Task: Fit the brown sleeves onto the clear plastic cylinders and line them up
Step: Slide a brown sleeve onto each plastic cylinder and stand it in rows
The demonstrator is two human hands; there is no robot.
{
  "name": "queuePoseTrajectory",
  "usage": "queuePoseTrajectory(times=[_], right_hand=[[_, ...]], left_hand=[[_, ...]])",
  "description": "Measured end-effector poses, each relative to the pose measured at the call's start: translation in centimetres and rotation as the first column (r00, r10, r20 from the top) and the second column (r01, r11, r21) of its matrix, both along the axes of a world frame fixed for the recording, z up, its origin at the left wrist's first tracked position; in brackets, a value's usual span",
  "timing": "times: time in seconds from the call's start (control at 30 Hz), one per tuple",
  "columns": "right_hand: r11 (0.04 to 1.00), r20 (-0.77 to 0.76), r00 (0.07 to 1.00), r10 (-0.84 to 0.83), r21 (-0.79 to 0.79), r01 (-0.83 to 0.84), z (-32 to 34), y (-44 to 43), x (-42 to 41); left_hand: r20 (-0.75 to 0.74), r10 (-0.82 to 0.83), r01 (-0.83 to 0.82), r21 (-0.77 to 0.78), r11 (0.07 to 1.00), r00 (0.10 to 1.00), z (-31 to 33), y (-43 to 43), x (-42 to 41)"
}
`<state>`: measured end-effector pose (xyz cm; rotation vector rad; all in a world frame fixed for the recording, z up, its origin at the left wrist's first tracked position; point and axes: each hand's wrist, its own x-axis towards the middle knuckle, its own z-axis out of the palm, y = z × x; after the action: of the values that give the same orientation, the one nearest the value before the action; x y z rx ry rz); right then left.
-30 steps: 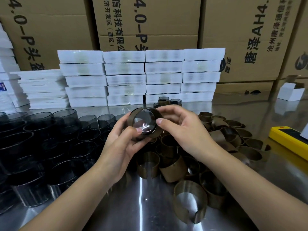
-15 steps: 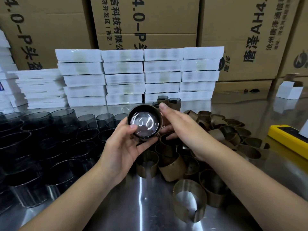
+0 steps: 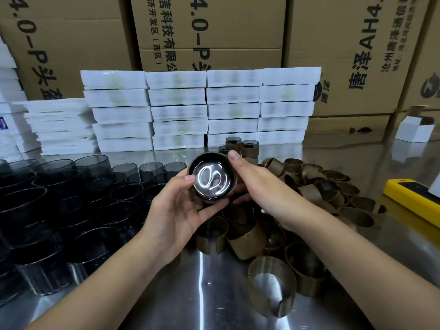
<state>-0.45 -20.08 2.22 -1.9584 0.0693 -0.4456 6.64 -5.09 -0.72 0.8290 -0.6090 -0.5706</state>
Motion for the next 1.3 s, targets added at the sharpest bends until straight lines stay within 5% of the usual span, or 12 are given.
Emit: queuePoseTrajectory(times=[0.2, 0.93, 1.3], right_hand=[[0.993, 0.027, 0.999, -0.017, -0.12, 0.02, 0.0, 0.2, -0.1], [0.998, 0.111, 0.993, -0.03, -0.047, 0.035, -0.9, 1.1, 0.2], [1.0, 0.171, 0.985, -0.025, -0.01, 0.028, -0.5, 0.2, 0.0]], left_hand=[[0.055, -0.014, 0.01, 0.072, 0.997, 0.998, 0.3, -0.2, -0.5], [-0.02, 0.037, -0.035, 0.126, 0.991, 0.999, 0.1, -0.9, -0.7], [0.11, 0.071, -0.088, 0.16, 0.983, 0.991, 0.4, -0.5, -1.1]])
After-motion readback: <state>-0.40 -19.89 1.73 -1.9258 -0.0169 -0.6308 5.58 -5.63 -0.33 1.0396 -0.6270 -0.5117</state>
